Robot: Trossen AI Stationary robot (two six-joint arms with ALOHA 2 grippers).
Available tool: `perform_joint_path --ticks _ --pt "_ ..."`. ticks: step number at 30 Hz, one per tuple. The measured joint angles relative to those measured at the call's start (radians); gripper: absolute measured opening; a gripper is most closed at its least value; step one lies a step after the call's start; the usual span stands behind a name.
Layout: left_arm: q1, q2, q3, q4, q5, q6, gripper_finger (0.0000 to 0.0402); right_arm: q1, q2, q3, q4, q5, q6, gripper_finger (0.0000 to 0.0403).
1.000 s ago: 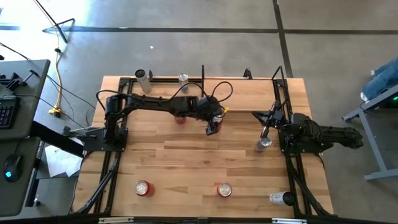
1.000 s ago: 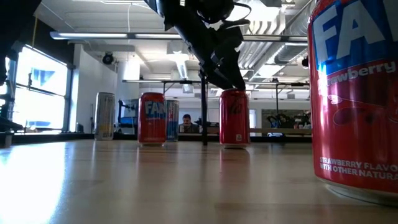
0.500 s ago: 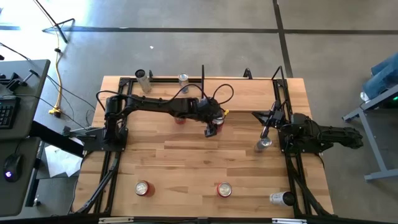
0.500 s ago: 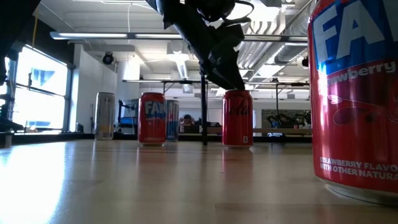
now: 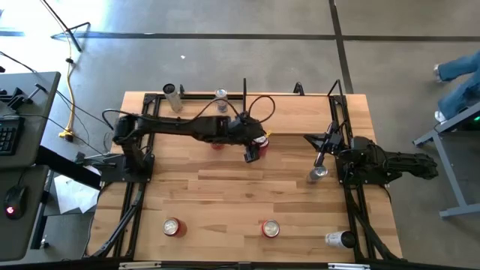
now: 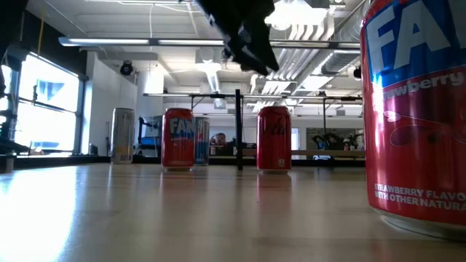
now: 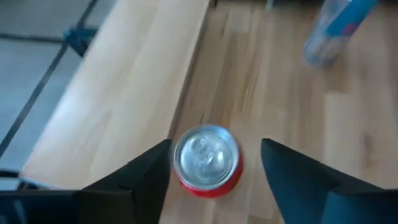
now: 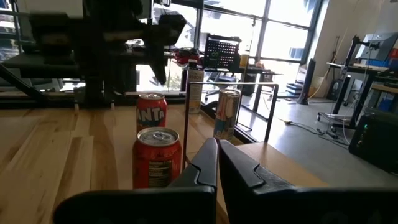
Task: Place canned beverage on shelf
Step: Put the top red-black soda can on the shelf
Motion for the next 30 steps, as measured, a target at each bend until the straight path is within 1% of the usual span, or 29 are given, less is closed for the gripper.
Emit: perform_joint_path --ticks 3,6,8,11,13,14,16,18,22,26,28,30 --pt "-0.004 -0.042 0.002 -0.003 0.000 -0.029 0.0188 0.000 0.000 0.000 0.000 0.000 0.000 0.0000" --pt "0.003 -0.060 0.002 -0.027 0.010 -0.072 0.0136 0.000 0.000 0.000 0.000 0.000 0.003 0.0000" --pt "0.017 -0.063 0.002 -0.051 0.066 -0.081 0.0093 0.000 0.000 0.000 0.000 0.000 0.003 0.0000" --pt "0.050 -0.058 0.002 -0.076 0.193 -0.039 0.0027 0.000 0.001 0.000 0.000 0.000 0.003 0.0000" --pt "0.061 -0.049 0.002 -0.072 0.220 -0.016 0.0008 0.000 0.001 0.000 0.000 0.000 0.003 0.0000" --pt "0.065 -0.047 0.001 -0.074 0.221 -0.013 0.0010 0.000 0.001 0.000 0.000 0.000 0.003 0.0000" --pt "0.064 -0.043 0.001 -0.062 0.225 -0.012 0.0033 0.000 0.002 0.000 0.000 0.000 0.003 0.0000" --pt "0.059 -0.040 0.002 -0.059 0.227 -0.014 0.0070 0.000 0.002 0.000 0.000 0.000 0.003 0.0000" --pt "0.043 -0.039 0.001 -0.058 0.224 -0.067 0.0168 0.000 0.002 0.000 0.000 0.000 0.003 0.0000" --pt "0.027 -0.039 0.001 -0.035 0.163 -0.129 0.0262 0.000 0.002 0.000 0.000 0.000 0.000 0.0000" --pt "0.027 -0.032 0.002 -0.022 0.153 -0.153 0.0297 0.000 0.002 0.000 0.000 0.000 0.003 0.0000" --pt "0.027 -0.010 0.002 0.000 0.150 -0.167 0.0320 0.000 0.002 0.000 0.000 0.000 0.001 0.0000"
